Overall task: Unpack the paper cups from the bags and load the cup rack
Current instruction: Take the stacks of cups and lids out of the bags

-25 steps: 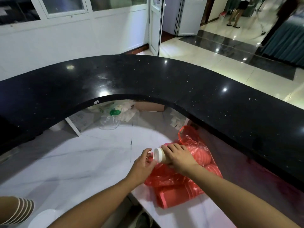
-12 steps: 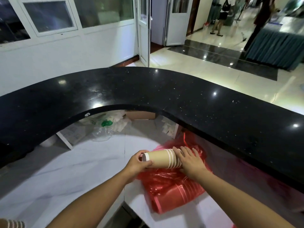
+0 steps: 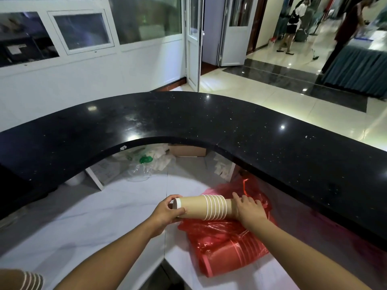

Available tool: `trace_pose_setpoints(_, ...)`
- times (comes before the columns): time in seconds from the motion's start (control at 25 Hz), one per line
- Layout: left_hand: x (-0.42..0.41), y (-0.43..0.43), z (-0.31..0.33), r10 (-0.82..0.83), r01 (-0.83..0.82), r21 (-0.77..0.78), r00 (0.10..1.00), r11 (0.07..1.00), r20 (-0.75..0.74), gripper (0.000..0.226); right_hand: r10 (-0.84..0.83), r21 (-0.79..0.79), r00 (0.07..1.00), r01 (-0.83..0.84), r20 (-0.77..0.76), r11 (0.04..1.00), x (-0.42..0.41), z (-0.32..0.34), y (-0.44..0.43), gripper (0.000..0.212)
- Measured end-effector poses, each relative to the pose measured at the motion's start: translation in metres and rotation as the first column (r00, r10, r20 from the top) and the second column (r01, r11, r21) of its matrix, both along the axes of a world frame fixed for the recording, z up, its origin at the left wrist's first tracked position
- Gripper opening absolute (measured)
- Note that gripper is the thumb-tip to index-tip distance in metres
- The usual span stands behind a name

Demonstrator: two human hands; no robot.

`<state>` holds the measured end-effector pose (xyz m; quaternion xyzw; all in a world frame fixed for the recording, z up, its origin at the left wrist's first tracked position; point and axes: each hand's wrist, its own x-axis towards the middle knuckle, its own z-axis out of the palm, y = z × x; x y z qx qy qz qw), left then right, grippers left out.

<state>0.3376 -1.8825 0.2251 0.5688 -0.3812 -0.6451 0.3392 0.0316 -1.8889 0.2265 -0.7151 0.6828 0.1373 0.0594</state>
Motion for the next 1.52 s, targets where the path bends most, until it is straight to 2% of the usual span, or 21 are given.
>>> trace_pose_setpoints(0.2,-0.001,0.003,-0.014,-0.004,0.004,0.038,1.0,0.999,0.009,0.054,-0.024,0.021,0.998,0.025,-0.057,0.999,-0.006,-0.01,0.0,0.05)
trace_pose_setpoints(0.36,-0.007,0.002,-0.028,-0.034,0.034,0.056,0.999,0.998,-0.011,0.046,0.056,0.031,0.988,-0.052,-0.143,0.998,-0.009,-0.02,0.003,0.059)
trace_pose_setpoints(0.48,-0.01,0.001,-0.04,-0.04,0.042,0.077,0.999,0.996,-0.027,0.043,0.107,0.023,0.987,-0.105,-0.118,0.994,-0.015,-0.027,0.002,0.064)
trace_pose_setpoints(0.64,-0.007,-0.001,-0.045,-0.018,0.027,0.105,0.996,0.994,-0.087,0.044,0.215,-0.045,0.973,-0.219,-0.085,0.975,-0.009,-0.026,0.003,0.079)
trace_pose_setpoints(0.76,0.004,-0.006,-0.032,0.05,-0.021,0.148,0.979,0.989,-0.196,0.044,0.278,-0.221,0.959,-0.282,-0.048,0.934,0.011,-0.016,0.002,0.075)
trace_pose_setpoints(0.84,0.017,-0.011,-0.021,0.094,-0.056,0.157,0.963,0.986,-0.251,0.049,0.325,-0.317,0.946,-0.315,-0.022,0.895,0.022,0.0,-0.005,0.08)
trace_pose_setpoints(1.0,0.045,-0.011,0.001,0.179,-0.144,0.125,0.923,0.982,-0.341,0.043,0.383,-0.339,0.923,-0.35,0.033,0.873,0.04,0.03,-0.019,0.092)
trace_pose_setpoints(1.12,0.064,-0.002,0.014,0.228,-0.211,0.084,0.907,0.974,-0.354,0.041,0.497,-0.41,0.851,-0.398,0.169,0.821,0.054,0.043,-0.025,0.089)
trace_pose_setpoints(1.28,0.087,0.026,0.031,0.268,-0.267,0.05,0.901,0.962,-0.342,0.059,0.547,-0.457,0.752,-0.366,0.368,0.81,0.08,0.06,-0.013,0.079)
trace_pose_setpoints(1.4,0.1,0.063,0.041,0.304,-0.315,0.03,0.884,0.949,-0.355,0.05,0.593,-0.46,0.693,-0.404,0.41,0.79,0.097,0.063,0.008,0.079)
trace_pose_setpoints(1.52,0.11,0.124,0.042,0.39,-0.407,0.04,0.836,0.912,-0.386,0.056,0.674,-0.474,0.607,-0.486,0.421,0.734,0.113,0.057,0.034,0.08)
